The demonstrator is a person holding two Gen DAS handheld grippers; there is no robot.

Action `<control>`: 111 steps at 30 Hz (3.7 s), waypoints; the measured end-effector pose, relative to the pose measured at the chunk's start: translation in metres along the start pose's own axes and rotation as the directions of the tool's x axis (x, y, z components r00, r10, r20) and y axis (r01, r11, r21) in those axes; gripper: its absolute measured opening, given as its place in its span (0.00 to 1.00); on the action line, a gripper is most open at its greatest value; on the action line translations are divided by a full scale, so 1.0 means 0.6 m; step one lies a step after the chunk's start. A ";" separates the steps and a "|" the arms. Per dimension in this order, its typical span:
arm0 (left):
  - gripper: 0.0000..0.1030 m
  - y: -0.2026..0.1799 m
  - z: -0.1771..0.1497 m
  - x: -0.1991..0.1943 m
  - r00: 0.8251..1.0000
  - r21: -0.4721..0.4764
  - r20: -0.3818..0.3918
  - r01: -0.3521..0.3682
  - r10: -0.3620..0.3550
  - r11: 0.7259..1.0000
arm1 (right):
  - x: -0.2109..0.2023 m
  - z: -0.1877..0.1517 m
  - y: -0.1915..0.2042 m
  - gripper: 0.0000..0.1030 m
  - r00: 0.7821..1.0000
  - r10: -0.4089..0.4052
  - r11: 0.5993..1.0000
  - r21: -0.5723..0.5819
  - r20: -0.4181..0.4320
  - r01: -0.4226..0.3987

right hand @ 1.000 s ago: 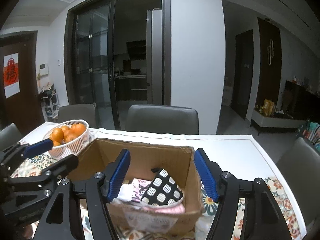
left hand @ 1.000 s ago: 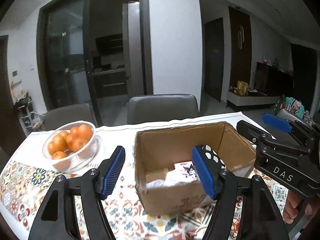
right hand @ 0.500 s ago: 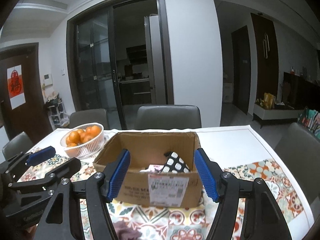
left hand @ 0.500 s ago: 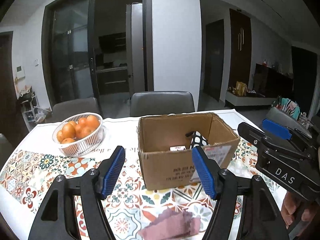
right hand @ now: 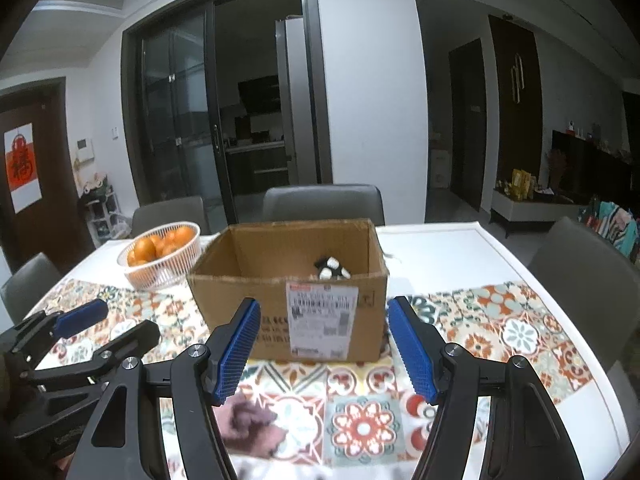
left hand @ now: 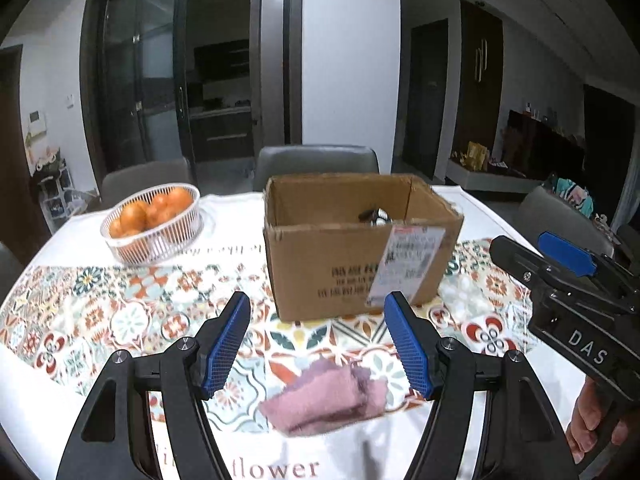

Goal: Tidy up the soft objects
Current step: 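Withdraw both tools from the box toward the pink towel, then lower the left tool onto the pink towel and close it, then carry the pink towel with the left tool into the box and release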

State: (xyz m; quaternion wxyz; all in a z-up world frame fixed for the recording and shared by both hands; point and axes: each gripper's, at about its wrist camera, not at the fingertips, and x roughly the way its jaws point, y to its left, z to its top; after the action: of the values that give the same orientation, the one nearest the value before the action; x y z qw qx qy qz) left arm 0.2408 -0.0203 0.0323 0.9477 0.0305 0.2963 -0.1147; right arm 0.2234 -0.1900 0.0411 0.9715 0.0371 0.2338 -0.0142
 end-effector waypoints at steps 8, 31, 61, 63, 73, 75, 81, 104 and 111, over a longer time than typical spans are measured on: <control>0.67 0.001 -0.042 0.021 0.997 0.006 -0.076 0.006 -0.006 1.000 | 0.005 -0.040 -0.001 0.66 0.998 -0.016 1.000 0.004 -0.057 0.016; 0.67 0.009 -0.144 0.144 0.962 -0.009 -0.271 0.020 -0.022 1.000 | 0.084 -0.145 0.006 0.66 0.964 -0.021 1.000 0.012 -0.266 0.025; 0.18 -0.005 -0.180 0.179 0.957 -0.024 -0.288 0.037 -0.042 0.999 | 0.109 -0.176 0.000 0.66 0.945 0.005 0.999 0.045 -0.327 0.010; 0.17 -0.004 -0.178 0.172 0.959 -0.025 -0.278 0.040 -0.045 0.999 | 0.107 -0.176 0.001 0.66 0.945 0.011 0.999 0.047 -0.328 0.004; 0.17 0.001 -0.161 0.124 0.974 -0.050 -0.219 0.047 -0.056 0.998 | 0.089 -0.169 -0.001 0.66 0.951 0.024 0.998 0.057 -0.309 -0.007; 0.17 0.002 -0.157 0.112 0.977 -0.058 -0.205 0.049 -0.060 0.997 | 0.083 -0.167 -0.001 0.66 0.953 0.024 0.998 0.056 -0.302 -0.008; 0.17 -0.001 -0.140 0.074 0.987 -0.066 -0.148 0.046 -0.056 0.997 | 0.057 -0.153 0.003 0.66 0.964 0.033 0.999 0.050 -0.263 -0.020; 0.17 -0.004 -0.035 -0.027 0.995 -0.056 0.073 0.078 -0.074 0.995 | -0.014 -0.066 -0.005 0.66 0.994 0.045 0.994 0.102 -0.099 -0.035; 0.17 -0.003 0.001 -0.039 0.988 -0.071 0.126 0.093 -0.083 0.993 | -0.023 -0.033 -0.010 0.66 0.997 0.039 0.992 0.119 -0.060 -0.032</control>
State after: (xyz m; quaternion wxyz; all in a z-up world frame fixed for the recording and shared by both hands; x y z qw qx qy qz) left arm 0.2219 -0.0175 0.0461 0.9586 -0.0262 0.2426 -0.1467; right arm 0.2017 -0.1941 0.0294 0.9600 0.0989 0.2618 -0.0095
